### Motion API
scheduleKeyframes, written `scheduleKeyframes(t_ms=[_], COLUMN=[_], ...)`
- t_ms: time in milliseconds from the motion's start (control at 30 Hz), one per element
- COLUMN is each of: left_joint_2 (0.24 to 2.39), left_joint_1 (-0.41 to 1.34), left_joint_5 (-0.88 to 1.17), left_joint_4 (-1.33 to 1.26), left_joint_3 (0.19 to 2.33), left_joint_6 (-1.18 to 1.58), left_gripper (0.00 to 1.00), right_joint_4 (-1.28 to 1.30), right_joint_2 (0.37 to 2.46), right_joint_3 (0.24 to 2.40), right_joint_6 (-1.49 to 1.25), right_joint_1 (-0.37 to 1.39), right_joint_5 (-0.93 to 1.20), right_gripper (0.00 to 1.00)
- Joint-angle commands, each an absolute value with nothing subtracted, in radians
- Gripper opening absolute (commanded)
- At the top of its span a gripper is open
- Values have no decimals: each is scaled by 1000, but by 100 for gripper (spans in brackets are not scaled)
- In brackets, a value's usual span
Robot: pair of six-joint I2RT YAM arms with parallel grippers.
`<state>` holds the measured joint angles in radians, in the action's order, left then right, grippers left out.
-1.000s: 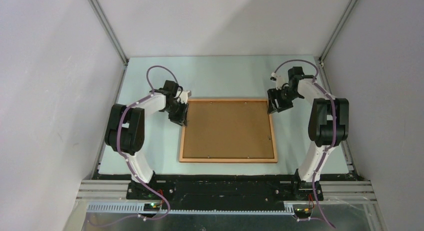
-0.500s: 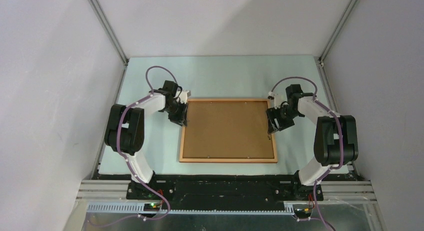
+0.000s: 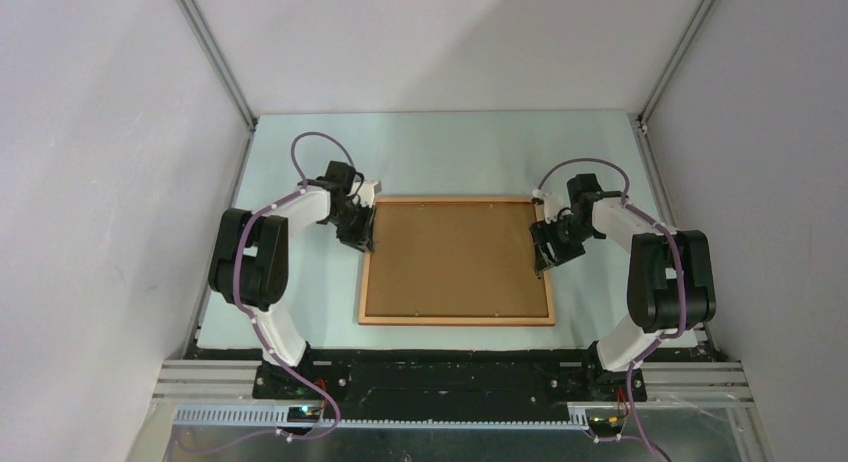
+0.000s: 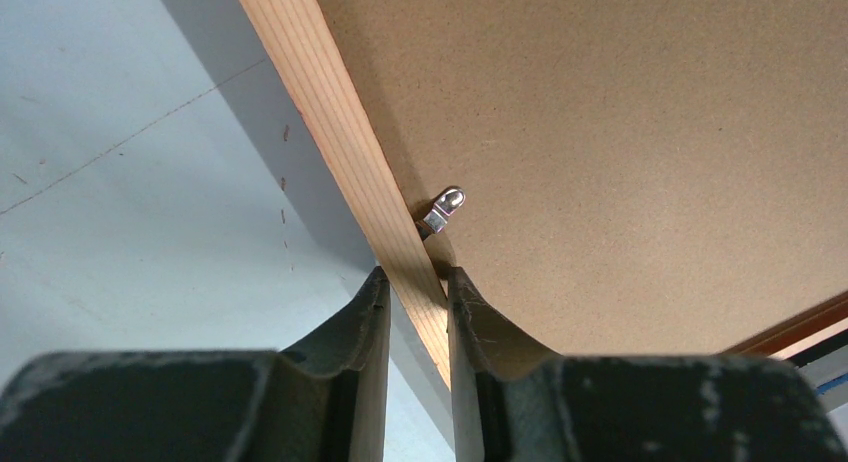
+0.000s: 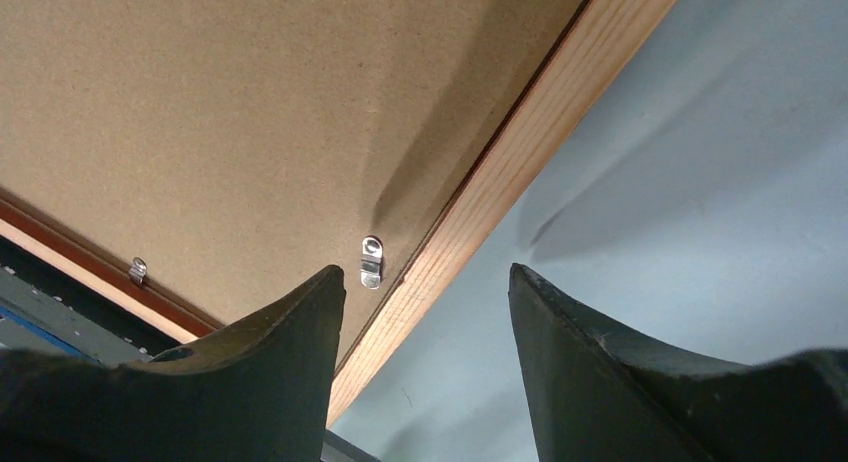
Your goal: Put the photo into the frame
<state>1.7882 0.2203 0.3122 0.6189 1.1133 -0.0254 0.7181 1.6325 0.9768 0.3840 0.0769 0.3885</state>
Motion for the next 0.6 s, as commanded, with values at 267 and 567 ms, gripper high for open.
scheduleKeyframes(t_ms=[267,567], left_joint_2=[1781,1781], left_joint_1=[230,229], left_joint_5=[380,379], left_joint_4=[596,596], left_joint_3=[1107,1107], left_joint_6=[-48,-48], left_gripper=[24,24], right_joint_4=[681,667], right_joint_2=[1635,1645], right_joint_3=[961,957], right_joint_6=[420,420], right_joint_1=[130,165], right_joint_5=[337,290], right_gripper=[64,59])
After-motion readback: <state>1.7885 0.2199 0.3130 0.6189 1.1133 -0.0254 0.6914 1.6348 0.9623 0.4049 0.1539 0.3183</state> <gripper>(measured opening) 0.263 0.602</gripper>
